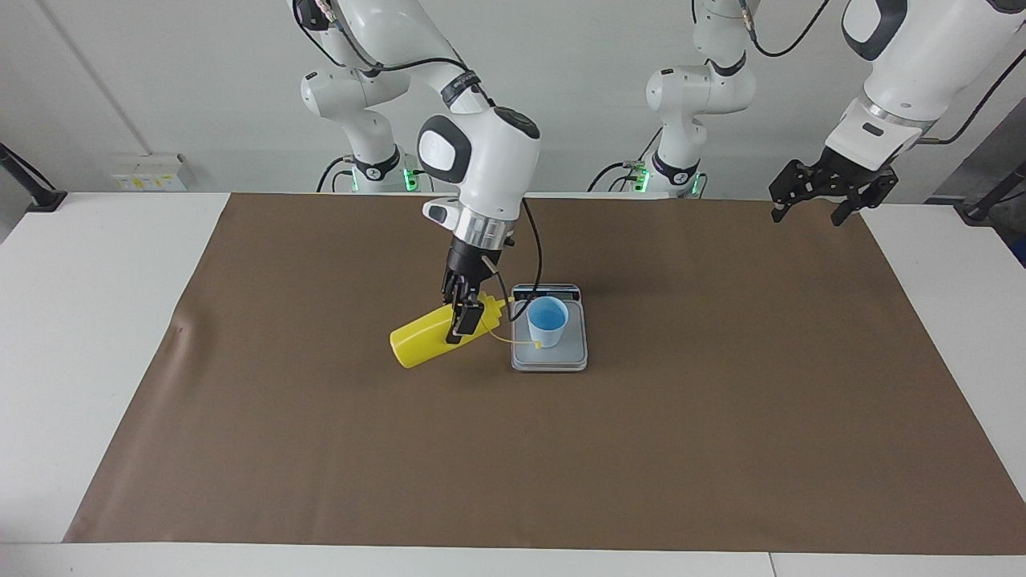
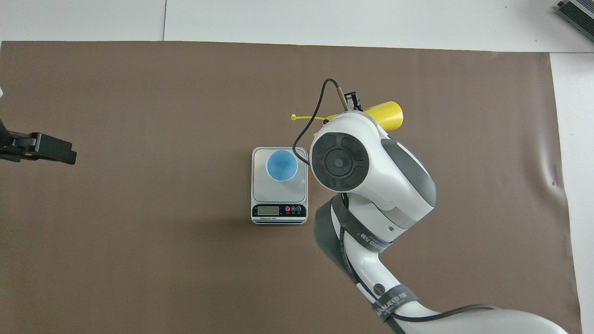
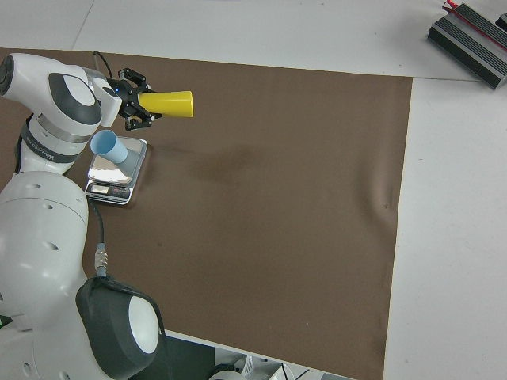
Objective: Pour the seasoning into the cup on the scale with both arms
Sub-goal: 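Turn the bottle upright and carry it back with the right gripper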
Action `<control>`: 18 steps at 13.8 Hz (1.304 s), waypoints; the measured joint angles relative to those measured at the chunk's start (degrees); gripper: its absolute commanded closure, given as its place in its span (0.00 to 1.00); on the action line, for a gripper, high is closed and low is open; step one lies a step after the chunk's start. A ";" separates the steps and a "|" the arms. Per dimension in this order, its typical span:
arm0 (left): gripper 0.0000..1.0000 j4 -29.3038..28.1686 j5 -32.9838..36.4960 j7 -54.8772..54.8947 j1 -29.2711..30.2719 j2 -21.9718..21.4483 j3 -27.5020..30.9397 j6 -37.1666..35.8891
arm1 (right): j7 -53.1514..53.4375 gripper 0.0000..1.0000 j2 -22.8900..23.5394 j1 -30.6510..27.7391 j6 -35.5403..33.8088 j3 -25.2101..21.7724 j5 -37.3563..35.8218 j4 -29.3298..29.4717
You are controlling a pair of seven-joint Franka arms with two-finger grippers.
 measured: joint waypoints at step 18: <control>0.00 0.00 0.00 0.00 0.00 0.00 0.00 0.00 | -41.41 1.00 -4.16 -29.05 -4.78 -0.24 63.04 -6.34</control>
